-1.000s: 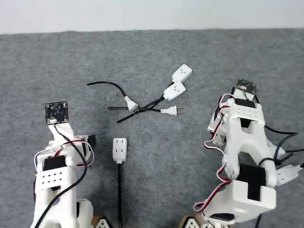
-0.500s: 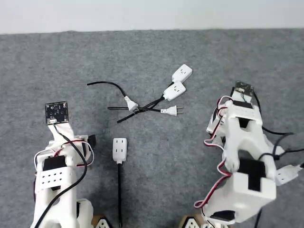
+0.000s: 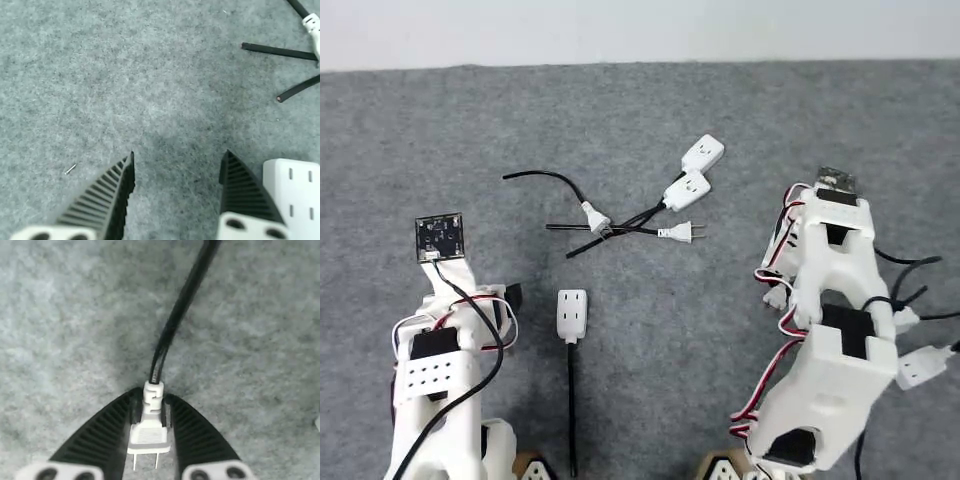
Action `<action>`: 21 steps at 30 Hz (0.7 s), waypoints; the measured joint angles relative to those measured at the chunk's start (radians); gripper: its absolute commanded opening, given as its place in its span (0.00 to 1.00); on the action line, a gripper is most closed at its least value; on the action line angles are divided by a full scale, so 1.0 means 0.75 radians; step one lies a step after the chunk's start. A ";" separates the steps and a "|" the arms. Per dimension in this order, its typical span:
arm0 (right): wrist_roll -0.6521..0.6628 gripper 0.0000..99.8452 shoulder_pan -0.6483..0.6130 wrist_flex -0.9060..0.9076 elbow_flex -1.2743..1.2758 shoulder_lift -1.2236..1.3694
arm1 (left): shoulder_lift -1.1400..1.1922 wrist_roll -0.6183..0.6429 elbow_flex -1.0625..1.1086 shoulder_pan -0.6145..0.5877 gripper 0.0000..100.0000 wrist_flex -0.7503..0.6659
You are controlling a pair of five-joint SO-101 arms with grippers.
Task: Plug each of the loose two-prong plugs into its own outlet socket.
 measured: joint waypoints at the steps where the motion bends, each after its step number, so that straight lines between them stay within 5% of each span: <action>1: 0.000 0.01 0.000 0.000 0.000 -0.004 | 0.000 0.000 0.000 0.000 0.26 0.000; 10: 0.012 0.01 -0.006 -0.178 0.272 -0.231 | 0.000 0.000 0.000 0.000 0.26 0.000; 21: 0.160 0.01 -0.057 -0.309 0.792 -0.937 | 0.000 0.033 0.000 0.047 0.26 0.006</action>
